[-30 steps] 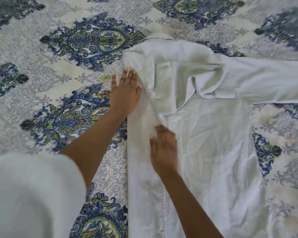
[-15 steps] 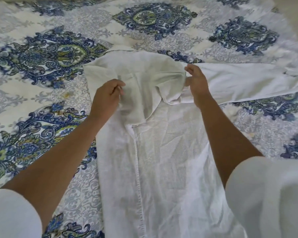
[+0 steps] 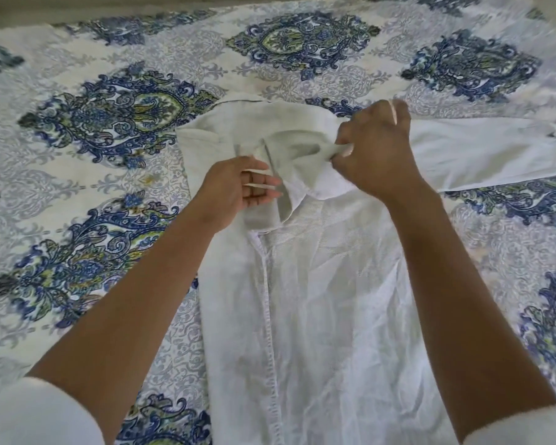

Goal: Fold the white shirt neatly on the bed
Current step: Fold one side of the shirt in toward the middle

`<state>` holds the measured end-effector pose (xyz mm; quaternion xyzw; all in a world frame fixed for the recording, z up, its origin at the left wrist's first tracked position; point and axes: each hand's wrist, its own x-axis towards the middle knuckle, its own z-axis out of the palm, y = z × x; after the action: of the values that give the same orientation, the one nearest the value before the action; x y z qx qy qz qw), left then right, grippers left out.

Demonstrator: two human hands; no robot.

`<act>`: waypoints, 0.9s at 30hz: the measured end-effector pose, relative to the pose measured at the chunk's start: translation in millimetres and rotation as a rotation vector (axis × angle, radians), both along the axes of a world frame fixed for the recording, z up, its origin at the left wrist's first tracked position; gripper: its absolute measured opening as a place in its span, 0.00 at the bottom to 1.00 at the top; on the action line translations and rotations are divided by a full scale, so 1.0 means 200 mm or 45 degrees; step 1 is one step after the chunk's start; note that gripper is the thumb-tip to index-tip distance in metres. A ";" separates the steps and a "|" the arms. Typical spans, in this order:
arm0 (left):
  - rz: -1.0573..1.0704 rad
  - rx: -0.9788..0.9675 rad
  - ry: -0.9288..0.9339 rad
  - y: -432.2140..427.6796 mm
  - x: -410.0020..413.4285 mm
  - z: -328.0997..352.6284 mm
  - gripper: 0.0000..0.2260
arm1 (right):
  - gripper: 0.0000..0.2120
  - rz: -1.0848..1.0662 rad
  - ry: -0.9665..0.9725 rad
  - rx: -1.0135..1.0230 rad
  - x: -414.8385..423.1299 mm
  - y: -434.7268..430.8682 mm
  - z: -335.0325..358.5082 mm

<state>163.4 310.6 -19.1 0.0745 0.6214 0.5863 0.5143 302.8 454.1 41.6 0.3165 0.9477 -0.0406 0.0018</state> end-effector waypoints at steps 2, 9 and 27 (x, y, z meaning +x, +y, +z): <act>-0.094 -0.033 -0.203 -0.10 0.01 0.04 0.16 | 0.12 0.155 0.027 0.101 0.01 -0.23 0.07; 0.068 0.000 -0.506 -0.54 0.09 -0.01 0.25 | 0.24 0.416 0.272 0.002 0.06 -1.07 -0.13; 0.412 -0.394 -0.145 -1.02 0.57 -0.20 0.10 | 0.12 -0.844 0.372 -1.601 0.52 -1.42 -0.53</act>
<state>277.6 106.1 -58.6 -0.1389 0.6777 0.5622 0.4531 406.3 170.6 -64.0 0.5174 0.5900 -0.6182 0.0443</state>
